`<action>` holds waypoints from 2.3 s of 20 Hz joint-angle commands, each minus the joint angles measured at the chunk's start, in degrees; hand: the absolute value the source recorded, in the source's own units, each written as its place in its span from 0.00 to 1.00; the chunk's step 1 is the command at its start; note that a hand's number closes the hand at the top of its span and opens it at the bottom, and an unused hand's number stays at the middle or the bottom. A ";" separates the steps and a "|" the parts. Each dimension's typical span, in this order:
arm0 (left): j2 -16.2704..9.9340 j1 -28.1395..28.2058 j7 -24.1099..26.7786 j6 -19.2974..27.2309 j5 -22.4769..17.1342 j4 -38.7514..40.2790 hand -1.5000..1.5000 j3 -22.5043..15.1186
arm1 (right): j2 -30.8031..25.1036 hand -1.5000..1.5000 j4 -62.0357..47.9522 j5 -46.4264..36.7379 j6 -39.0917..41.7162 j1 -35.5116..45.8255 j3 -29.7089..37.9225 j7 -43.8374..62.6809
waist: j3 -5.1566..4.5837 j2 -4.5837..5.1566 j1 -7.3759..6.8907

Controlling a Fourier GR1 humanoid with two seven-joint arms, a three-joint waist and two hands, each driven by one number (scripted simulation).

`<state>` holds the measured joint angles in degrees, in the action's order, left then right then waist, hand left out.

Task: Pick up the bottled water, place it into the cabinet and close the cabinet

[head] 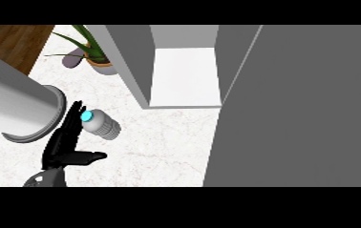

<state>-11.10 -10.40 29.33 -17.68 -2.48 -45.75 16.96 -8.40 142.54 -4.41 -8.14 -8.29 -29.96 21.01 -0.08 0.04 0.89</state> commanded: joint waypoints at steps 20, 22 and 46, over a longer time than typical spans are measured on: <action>-3.08 -17.43 19.90 -4.15 0.36 30.88 1.00 4.07 | -3.81 0.00 5.41 -0.65 -2.19 1.94 1.59 3.63 | -0.04 0.23 0.32; -1.29 -17.04 21.36 -3.19 1.60 31.03 1.00 2.61 | -1.81 0.00 4.42 -4.95 -3.73 4.61 -1.79 4.87 | -0.06 0.16 0.19; 11.04 -14.26 18.64 15.58 -5.04 6.60 1.00 -17.15 | -3.17 0.00 4.94 -6.14 -7.61 4.94 -4.77 6.40 | 0.01 -0.60 -0.64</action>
<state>-0.93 -25.24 51.82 -2.38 -1.45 -34.31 5.23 -12.11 142.26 -4.19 -14.46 -5.52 -32.70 21.87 0.01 -0.41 0.28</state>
